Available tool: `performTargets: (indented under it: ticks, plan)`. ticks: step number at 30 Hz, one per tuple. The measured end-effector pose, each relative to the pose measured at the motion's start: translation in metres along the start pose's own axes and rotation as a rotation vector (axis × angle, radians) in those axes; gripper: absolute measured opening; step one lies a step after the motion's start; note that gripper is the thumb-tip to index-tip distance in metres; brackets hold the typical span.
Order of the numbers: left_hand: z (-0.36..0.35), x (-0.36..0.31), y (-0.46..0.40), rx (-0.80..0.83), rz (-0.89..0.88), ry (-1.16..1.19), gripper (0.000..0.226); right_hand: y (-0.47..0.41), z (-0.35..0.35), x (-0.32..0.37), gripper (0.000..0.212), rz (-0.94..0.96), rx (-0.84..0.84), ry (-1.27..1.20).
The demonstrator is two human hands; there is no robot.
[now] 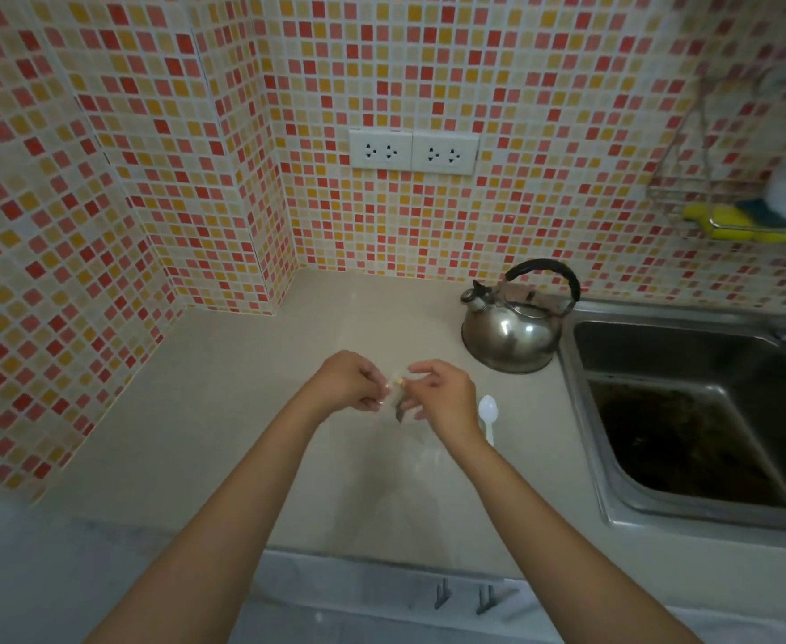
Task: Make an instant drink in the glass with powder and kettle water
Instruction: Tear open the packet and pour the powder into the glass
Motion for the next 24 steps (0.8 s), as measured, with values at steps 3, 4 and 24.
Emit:
performTargets:
  ticks: [3, 4, 24]
  plan:
    - [-0.024, -0.013, -0.002, 0.027, -0.011, 0.171, 0.021, 0.002, 0.024, -0.006, 0.01, -0.072, -0.064, -0.048]
    - [-0.032, -0.015, -0.003, 0.039, -0.004, 0.201, 0.021, 0.002, 0.03, -0.009, 0.016, -0.087, -0.069, -0.05]
    - [-0.096, -0.022, -0.015, 0.112, 0.004, 0.251, 0.013, 0.0, 0.066, -0.037, 0.011, -0.254, -0.007, -0.079]
Point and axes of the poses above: each hand's wrist, its own y-axis away from the middle knuckle, its own z-axis out of the back of the hand, x = y × z, the point moved 10 cm from there along -y, towards the middle knuckle, and after that the axes turned 10 degrees about y, right-handed, at the moved point
